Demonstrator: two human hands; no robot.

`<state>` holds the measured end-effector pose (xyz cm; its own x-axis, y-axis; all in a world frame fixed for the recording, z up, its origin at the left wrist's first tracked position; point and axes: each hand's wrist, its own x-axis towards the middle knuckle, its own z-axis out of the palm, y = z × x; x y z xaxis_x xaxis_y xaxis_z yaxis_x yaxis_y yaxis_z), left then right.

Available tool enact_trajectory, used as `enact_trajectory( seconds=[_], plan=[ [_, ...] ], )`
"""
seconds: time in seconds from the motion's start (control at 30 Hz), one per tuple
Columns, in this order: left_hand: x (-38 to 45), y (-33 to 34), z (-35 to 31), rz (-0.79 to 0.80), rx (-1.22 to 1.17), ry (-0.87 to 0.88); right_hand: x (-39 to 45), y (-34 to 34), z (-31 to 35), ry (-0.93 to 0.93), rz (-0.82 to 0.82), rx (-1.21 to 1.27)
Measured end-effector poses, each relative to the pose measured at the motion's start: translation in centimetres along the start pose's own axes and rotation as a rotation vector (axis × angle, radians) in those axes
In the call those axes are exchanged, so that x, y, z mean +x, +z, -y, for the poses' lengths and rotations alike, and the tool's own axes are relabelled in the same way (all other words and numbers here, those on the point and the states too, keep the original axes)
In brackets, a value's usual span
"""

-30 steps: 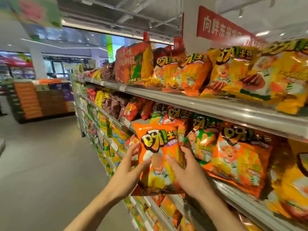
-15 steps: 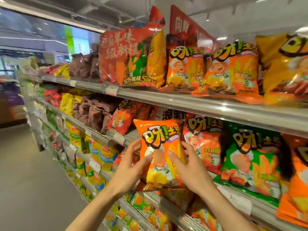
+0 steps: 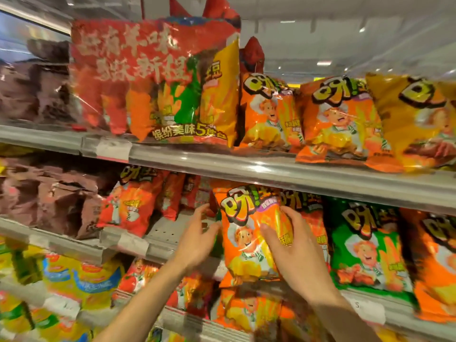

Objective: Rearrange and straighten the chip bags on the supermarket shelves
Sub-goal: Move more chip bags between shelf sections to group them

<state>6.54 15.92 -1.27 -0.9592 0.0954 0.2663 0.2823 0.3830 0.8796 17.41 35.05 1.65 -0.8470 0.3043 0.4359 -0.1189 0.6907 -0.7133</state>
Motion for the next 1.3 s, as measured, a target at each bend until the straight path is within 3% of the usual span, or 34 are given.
enact_trajectory(
  seconds=[0.27, 0.43, 0.73, 1.0, 1.17, 1.3],
  plan=[
    [3.5, 2.4, 0.0, 0.199, -0.068, -0.039, -0.5, -0.4, 0.4, 0.046, -0.106, -0.123],
    [3.4, 2.1, -0.4, 0.113, -0.135, 0.006, -0.8, -0.4, 0.4, 0.051, -0.141, -0.131],
    [2.7, -5.5, 1.5, -0.15, -0.051, 0.082, -0.4, 1.6, 0.8, 0.009, -0.156, -0.118],
    [-1.5, -12.7, 3.8, -0.293, 0.017, 0.116, 2.2, 6.9, 3.1, -0.019, -0.052, -0.118],
    [-3.7, -15.9, 4.6, -0.281, 0.055, 0.074, 5.0, 10.2, 3.1, 0.035, -0.024, -0.163],
    [-4.9, -16.1, 4.9, -0.262, 0.057, 0.054, 6.0, 11.7, 2.9, 0.015, -0.097, -0.317]
  ],
)
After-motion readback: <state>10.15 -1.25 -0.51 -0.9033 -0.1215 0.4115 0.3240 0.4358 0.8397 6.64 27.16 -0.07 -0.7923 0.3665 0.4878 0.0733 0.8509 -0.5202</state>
